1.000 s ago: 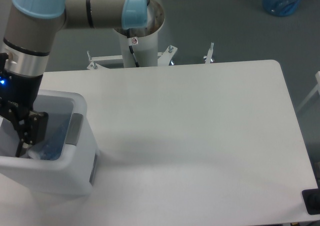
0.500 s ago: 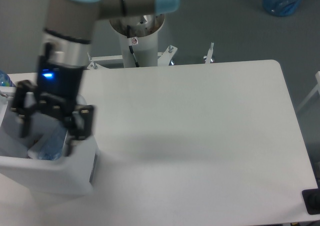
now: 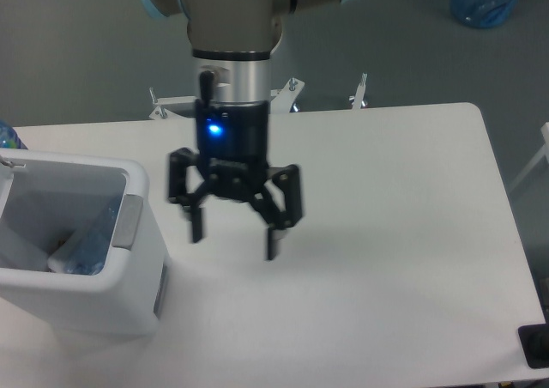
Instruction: Place the trash in the trash can
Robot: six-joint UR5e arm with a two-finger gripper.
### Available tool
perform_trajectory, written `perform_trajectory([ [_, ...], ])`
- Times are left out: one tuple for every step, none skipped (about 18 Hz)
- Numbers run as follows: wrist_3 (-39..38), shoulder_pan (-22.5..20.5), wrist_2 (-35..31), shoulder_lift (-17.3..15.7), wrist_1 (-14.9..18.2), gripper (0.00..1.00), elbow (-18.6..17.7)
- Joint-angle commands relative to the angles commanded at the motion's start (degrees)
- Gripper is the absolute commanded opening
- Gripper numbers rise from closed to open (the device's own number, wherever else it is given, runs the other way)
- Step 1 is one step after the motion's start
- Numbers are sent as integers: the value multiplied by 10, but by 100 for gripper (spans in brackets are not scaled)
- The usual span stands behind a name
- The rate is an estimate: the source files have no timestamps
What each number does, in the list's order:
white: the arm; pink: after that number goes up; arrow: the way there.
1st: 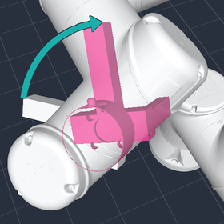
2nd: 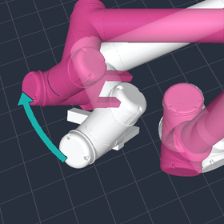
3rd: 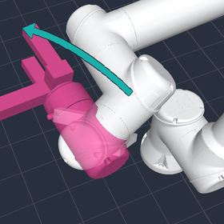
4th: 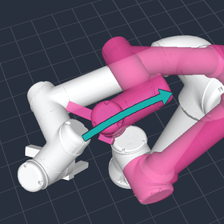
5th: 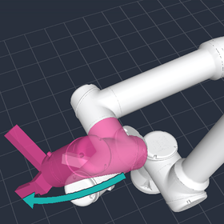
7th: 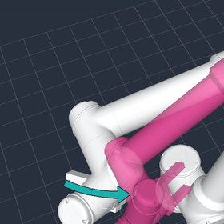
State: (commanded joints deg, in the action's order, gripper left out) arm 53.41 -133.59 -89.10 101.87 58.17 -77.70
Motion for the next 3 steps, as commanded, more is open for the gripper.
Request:
perform_trajectory([
  [18,0,-15,-2,6,100,-1],
  [22,-1,-22,-2,8,100,-2],
  [23,-2,-21,-3,10,100,-3],
])
